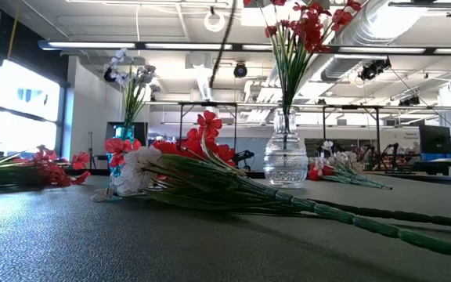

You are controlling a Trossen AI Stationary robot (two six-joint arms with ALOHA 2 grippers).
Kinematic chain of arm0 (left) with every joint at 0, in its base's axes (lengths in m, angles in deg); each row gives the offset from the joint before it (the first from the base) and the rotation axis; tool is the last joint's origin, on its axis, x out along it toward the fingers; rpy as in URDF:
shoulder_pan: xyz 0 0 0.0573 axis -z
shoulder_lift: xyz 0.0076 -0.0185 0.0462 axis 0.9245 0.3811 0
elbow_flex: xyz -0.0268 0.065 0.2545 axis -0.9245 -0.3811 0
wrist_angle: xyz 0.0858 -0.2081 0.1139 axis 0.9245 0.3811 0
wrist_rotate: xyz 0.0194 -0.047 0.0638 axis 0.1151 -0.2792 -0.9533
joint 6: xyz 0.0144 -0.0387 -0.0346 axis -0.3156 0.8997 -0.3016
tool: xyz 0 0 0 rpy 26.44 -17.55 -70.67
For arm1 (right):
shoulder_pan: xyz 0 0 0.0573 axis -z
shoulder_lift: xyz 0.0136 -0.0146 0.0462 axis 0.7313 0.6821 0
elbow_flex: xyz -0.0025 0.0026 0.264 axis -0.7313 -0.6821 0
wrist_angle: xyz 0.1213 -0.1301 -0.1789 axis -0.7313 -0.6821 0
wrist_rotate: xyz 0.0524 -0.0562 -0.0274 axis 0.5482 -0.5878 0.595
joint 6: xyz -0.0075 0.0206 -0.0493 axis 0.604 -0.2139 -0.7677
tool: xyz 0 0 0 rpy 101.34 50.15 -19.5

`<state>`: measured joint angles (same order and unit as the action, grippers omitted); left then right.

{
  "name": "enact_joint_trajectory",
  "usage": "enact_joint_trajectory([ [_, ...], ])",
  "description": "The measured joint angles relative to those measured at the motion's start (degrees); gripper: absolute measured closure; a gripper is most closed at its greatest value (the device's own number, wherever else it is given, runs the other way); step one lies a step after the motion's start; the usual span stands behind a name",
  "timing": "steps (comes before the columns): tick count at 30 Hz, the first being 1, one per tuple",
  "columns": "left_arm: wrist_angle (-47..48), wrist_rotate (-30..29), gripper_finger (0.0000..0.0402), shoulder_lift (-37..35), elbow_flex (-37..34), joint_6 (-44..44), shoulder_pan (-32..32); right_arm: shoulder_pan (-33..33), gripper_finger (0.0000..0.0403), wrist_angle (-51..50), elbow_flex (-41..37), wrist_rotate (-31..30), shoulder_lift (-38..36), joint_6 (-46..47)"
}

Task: Sort flowers into vase by color
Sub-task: Put the top left red flower into the transparent vase

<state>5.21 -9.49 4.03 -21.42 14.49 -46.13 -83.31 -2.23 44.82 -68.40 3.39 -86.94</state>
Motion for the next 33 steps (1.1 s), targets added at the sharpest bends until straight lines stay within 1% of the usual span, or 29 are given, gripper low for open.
enact_joint_trajectory([
  [2, 4.7, -3.8, 0.0317, -0.6, 0.0, 2.2, 0.1, -1.8, 0.0402, -4.0, -1.2, -3.7, -1.8, 4.5],
  [4, 8.2, -7.5, 0.0310, -1.0, 0.0, 4.1, 0.5, -3.8, 0.0402, -10.2, -2.6, -10.0, -4.1, 10.7],
  [6, 12.0, -11.7, 0.0308, -1.1, 0.0, 5.8, 1.0, -5.7, 0.0402, -18.3, -3.9, -14.8, -6.6, 19.6],
  [7, 13.7, -13.9, 0.0308, -1.1, 0.0, 6.7, 1.4, -6.6, 0.0402, -22.8, -4.4, -16.3, -7.9, 25.0],
  [10, 18.6, -20.4, 0.0307, -1.1, -0.3, 9.9, 2.6, -8.8, 0.0402, -34.6, -6.5, -18.6, -11.1, 39.9],
  [13, 18.8, -27.1, 0.0307, -1.1, -2.9, 12.1, 3.5, -10.1, 0.0402, -45.5, -7.9, -21.7, -13.3, 52.0],
  [15, 18.2, -30.3, 0.0307, -1.0, -5.0, 12.9, 3.9, -9.9, 0.0402, -51.7, -8.5, -22.5, -14.6, 58.2],
  [17, 16.4, -31.6, 0.0307, -1.0, -7.0, 14.4, 4.1, -8.9, 0.0402, -57.0, -8.5, -22.8, -15.5, 62.6],
  [19, 14.1, -31.8, 0.0307, -1.1, -9.5, 15.5, 4.0, -7.7, 0.0402, -60.3, -8.6, -22.8, -16.1, 63.4],
  [23, 11.0, -31.9, 0.0307, -1.0, -14.3, 16.2, 3.4, -4.8, 0.0402, -63.1, -8.6, -22.7, -16.4, 55.9],
  [26, 8.3, -32.5, 0.0307, -1.0, -18.0, 18.2, 1.7, -1.5, 0.0402, -65.0, -8.6, -22.2, -17.7, 52.7],
  [30, 5.4, -32.7, 0.0307, -1.0, -21.5, 20.5, -0.3, 3.2, 0.0402, -69.0, -8.6, -20.0, -22.1, 51.7],
  [33, 5.1, -32.6, 0.0307, -1.0, -22.8, 21.9, -1.5, 6.2, 0.0403, -68.6, -8.6, -18.4, -26.8, 48.3],
])
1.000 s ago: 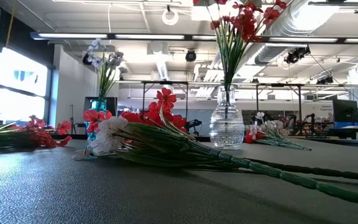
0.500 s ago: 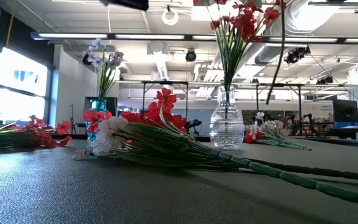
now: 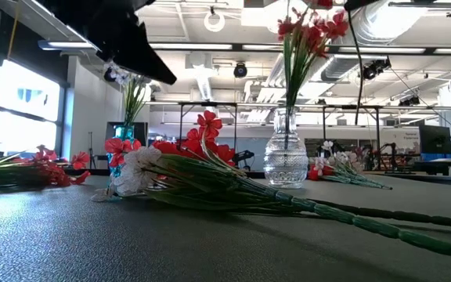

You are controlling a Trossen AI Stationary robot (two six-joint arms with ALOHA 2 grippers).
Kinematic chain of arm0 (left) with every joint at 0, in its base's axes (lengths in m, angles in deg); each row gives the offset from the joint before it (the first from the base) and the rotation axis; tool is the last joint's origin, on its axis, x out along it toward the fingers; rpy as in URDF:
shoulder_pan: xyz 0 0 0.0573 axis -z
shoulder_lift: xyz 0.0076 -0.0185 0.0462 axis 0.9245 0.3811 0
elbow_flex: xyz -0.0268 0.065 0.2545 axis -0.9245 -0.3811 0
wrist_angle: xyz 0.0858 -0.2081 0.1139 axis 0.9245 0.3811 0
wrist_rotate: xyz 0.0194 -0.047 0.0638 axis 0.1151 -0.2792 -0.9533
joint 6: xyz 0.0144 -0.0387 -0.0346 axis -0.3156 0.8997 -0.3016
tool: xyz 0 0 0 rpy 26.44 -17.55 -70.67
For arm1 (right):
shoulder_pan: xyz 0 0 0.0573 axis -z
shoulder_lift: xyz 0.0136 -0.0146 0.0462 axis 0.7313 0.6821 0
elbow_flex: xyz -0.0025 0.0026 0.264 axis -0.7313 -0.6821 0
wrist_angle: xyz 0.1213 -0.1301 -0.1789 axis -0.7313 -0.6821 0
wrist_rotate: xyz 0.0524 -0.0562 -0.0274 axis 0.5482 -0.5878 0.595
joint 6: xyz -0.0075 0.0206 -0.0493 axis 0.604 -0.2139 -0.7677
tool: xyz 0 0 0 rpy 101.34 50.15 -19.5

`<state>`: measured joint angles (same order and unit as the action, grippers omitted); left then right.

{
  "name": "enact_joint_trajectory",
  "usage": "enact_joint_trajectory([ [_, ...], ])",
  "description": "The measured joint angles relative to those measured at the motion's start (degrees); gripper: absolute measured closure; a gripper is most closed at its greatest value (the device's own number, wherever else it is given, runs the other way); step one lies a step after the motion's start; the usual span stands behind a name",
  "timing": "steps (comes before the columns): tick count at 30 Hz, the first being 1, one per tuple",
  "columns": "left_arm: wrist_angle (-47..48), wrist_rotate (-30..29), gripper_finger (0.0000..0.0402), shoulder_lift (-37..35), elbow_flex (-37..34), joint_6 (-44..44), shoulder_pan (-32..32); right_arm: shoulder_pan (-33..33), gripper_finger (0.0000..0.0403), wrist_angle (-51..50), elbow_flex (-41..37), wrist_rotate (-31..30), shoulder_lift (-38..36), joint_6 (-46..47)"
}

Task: Sort flowers into vase by color
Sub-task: Put the top left red flower into the transparent vase

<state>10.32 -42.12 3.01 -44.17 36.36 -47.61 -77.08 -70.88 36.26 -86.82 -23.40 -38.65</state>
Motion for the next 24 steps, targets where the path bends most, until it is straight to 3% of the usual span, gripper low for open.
enact_joint_trajectory([
  [6, -0.3, -0.1, 0.0307, 0.0, 0.0, 0.5, -0.5, 2.7, 0.0402, 14.4, 0.0, 5.9, -5.1, -15.1],
  [13, -0.4, -0.1, 0.0307, 0.0, 0.0, 0.6, -0.5, 5.9, 0.0402, 37.7, 0.0, 20.3, -1.7, -37.9],
  [24, -0.4, -0.1, 0.0307, 0.0, 0.0, 0.8, -0.5, 14.0, 0.0402, 43.9, 0.0, 32.1, 5.0, -42.4],
])
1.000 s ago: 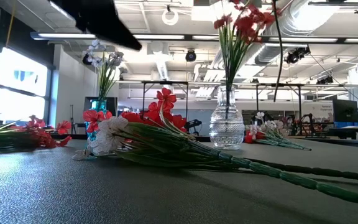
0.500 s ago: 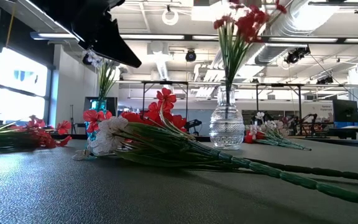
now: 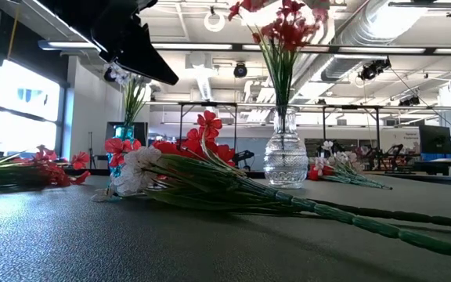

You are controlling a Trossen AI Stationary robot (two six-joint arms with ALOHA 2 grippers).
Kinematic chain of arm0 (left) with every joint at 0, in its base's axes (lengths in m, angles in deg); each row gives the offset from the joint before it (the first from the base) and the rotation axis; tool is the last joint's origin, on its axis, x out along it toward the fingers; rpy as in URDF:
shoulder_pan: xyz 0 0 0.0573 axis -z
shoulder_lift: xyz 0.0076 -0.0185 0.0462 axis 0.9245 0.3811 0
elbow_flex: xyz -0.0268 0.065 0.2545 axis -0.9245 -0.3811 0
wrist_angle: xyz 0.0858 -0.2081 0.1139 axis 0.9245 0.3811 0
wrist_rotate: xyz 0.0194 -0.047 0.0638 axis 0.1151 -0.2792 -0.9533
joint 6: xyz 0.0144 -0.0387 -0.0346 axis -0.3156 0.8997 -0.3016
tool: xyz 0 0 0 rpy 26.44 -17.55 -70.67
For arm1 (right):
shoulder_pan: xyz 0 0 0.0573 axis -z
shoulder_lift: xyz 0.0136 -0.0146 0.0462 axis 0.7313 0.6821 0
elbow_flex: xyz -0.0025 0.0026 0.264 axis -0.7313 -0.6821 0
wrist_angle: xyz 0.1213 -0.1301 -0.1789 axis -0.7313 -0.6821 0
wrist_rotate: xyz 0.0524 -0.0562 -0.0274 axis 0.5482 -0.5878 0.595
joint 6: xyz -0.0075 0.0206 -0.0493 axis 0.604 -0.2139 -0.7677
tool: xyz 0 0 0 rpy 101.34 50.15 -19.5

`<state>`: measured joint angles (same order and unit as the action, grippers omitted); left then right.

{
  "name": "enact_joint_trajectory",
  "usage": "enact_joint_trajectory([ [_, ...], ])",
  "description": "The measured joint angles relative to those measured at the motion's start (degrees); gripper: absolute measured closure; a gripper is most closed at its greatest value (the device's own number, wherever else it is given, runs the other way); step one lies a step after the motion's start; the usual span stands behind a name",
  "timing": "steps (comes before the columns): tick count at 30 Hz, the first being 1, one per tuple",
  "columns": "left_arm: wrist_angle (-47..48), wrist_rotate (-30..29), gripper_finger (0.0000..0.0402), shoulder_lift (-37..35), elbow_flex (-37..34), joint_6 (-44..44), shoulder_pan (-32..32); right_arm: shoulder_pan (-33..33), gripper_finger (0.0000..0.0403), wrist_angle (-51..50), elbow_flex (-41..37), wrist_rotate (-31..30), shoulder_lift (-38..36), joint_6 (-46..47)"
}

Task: Sort flowers into vase by color
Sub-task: Put the top left red flower into the transparent vase

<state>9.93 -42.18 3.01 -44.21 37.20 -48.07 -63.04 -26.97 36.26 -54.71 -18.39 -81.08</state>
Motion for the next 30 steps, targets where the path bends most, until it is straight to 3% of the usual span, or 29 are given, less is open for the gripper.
enact_joint_trajectory([
  [11, 0.0, 0.0, 0.0307, 0.0, 0.0, 0.3, 0.0, 1.5, 0.0383, -1.7, 0.0, 1.1, 0.8, 4.6],
  [23, 0.1, 0.0, 0.0307, 0.0, 0.0, 1.2, 0.0, 1.4, 0.0210, -2.9, 0.1, 0.9, -0.2, 4.4],
  [30, 0.1, 0.1, 0.0307, 0.0, 0.0, 1.3, 0.0, -0.3, 0.0175, -4.9, 1.9, 0.7, -5.2, 6.7],
])
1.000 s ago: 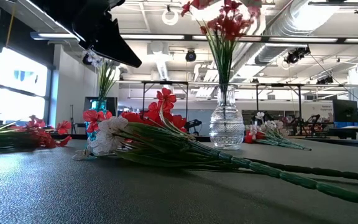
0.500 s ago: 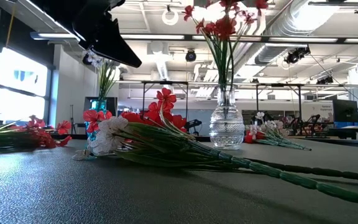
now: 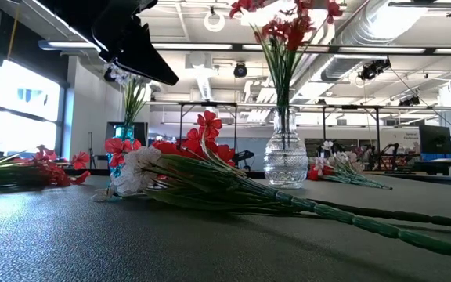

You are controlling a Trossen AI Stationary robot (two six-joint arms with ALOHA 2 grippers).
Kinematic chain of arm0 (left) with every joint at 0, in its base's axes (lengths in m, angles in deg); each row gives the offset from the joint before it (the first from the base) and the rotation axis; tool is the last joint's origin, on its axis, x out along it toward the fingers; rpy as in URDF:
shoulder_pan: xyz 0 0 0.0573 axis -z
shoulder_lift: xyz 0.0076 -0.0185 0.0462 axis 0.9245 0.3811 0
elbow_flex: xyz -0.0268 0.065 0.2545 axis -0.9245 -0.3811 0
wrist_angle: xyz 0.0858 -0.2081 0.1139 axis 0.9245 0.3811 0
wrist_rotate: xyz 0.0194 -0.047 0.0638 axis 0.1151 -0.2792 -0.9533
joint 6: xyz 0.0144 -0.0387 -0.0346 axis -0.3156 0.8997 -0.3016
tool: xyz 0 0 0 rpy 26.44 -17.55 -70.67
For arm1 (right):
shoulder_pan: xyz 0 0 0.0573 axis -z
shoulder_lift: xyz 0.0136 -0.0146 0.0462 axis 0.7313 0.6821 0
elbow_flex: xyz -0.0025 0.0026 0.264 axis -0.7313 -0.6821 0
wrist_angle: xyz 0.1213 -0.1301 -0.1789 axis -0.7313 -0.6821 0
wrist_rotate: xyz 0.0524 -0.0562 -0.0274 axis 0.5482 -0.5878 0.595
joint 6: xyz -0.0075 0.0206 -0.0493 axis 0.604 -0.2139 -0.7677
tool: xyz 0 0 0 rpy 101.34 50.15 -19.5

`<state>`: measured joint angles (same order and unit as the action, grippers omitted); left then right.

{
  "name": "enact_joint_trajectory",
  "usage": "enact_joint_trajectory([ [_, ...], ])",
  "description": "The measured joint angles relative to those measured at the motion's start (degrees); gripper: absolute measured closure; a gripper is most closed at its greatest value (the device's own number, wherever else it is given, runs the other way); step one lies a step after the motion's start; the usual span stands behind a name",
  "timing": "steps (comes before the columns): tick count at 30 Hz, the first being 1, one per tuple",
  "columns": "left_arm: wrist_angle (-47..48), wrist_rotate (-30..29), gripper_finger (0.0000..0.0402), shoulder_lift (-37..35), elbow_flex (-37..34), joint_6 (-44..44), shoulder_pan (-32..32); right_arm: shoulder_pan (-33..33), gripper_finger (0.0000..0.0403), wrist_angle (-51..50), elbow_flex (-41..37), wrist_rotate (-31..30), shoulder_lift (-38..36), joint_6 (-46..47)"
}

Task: Sort flowers into vase by color
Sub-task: Put the top left red flower into the transparent vase

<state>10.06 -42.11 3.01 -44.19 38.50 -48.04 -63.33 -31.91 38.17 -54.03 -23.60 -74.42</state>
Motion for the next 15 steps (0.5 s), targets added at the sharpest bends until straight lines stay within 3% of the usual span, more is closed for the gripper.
enact_joint_trajectory([
  [7, 0.0, 0.0, 0.0307, 0.0, 0.0, 0.4, 0.0, -3.6, 0.0178, -0.3, 0.1, 0.0, -3.2, 2.5],
  [15, -0.9, 0.0, 0.0307, 0.0, 0.0, 0.4, 0.0, -2.3, 0.0178, -0.1, 0.1, -0.6, 1.5, 1.5],
])
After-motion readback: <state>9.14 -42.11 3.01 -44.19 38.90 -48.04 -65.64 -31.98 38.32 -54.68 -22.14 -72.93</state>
